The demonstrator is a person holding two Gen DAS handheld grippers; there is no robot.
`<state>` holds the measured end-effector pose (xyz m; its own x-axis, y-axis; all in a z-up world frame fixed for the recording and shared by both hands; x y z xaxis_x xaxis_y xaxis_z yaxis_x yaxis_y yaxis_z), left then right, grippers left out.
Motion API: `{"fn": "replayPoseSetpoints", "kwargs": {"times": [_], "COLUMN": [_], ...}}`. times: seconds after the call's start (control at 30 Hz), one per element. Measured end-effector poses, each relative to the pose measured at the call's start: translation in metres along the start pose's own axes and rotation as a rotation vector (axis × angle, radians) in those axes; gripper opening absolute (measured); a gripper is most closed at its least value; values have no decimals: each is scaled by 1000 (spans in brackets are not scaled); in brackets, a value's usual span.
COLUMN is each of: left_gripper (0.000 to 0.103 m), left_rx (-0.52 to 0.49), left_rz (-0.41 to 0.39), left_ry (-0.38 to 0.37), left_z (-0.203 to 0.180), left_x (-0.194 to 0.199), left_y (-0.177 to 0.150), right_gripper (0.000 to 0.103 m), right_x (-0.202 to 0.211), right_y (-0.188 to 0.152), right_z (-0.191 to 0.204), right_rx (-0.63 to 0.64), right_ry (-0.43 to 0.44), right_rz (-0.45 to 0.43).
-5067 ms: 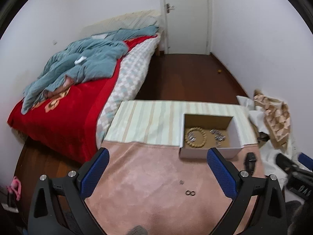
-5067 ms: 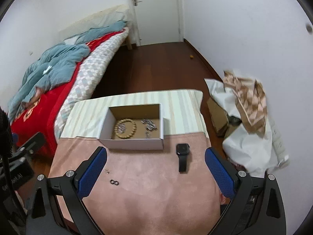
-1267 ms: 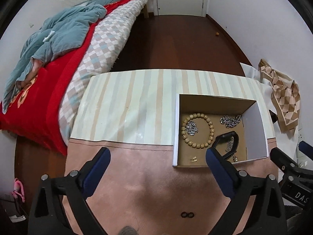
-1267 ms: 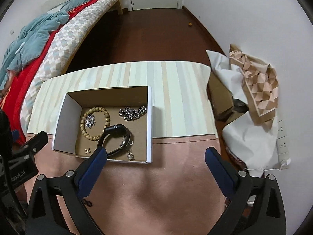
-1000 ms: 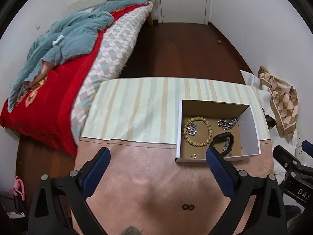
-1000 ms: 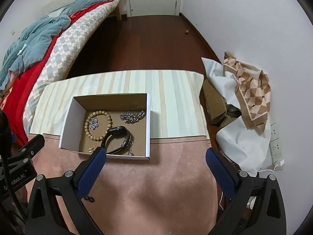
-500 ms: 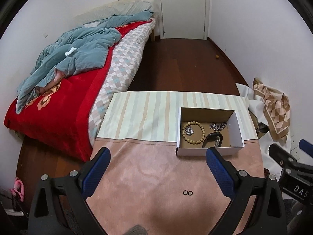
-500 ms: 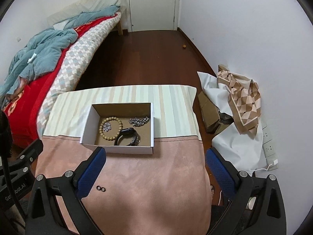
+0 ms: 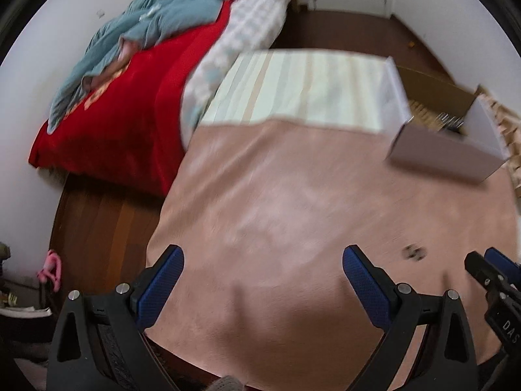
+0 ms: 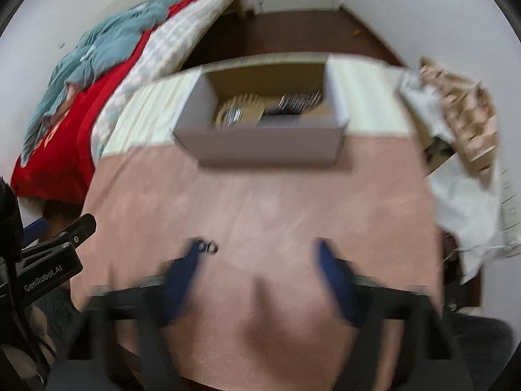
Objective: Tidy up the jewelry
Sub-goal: 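Move the right tool to the small black ring and grasp it, then carry the black ring with the right tool over the box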
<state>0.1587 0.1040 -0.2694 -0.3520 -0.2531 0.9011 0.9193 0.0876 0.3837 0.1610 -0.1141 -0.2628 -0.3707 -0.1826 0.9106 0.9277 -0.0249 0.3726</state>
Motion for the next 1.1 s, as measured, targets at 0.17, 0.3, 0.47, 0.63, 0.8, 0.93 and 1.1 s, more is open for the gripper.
{"fn": "replayPoseSetpoints", "kwargs": {"times": [0.17, 0.3, 0.47, 0.63, 0.8, 0.93, 1.1], "left_gripper": [100, 100, 100, 100, 100, 100, 99], "left_rx": [15, 28, 27, 18, -29, -59, -122], "left_rz": [44, 65, 69, 60, 41, 48, 68], "left_ry": [19, 24, 31, 29, -14, -98, -158], "left_z": [10, 16, 21, 19, -12, -55, -105], "left_x": [-22, -30, -32, -28, -19, -16, -20], "left_y": [-16, -21, -18, -15, -12, -8, -8], "right_gripper": [46, 46, 46, 13, 13, 13, 13], "right_x": [-41, -56, -65, -68, -59, -42, -26], "right_y": [-16, -20, -18, -18, -18, -14, -12], "right_z": [19, 35, 49, 58, 38, 1, -50], "right_rx": [71, 159, 245, 323, 235, 124, 32], "right_ry": [73, 72, 30, -39, -36, -49, -118], "right_rz": [7, 0, -17, -48, -55, -75, -82]}}
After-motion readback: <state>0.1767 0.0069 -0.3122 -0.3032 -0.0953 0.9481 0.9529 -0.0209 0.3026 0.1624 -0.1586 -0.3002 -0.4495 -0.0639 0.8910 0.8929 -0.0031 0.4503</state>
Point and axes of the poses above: each gripper's, at about its wrist camera, not at the fingertips, and x roughly against the way its jaws point, z to its left, y to its top, the point moved 9 cm from there along -x, roughly the way its jaws point
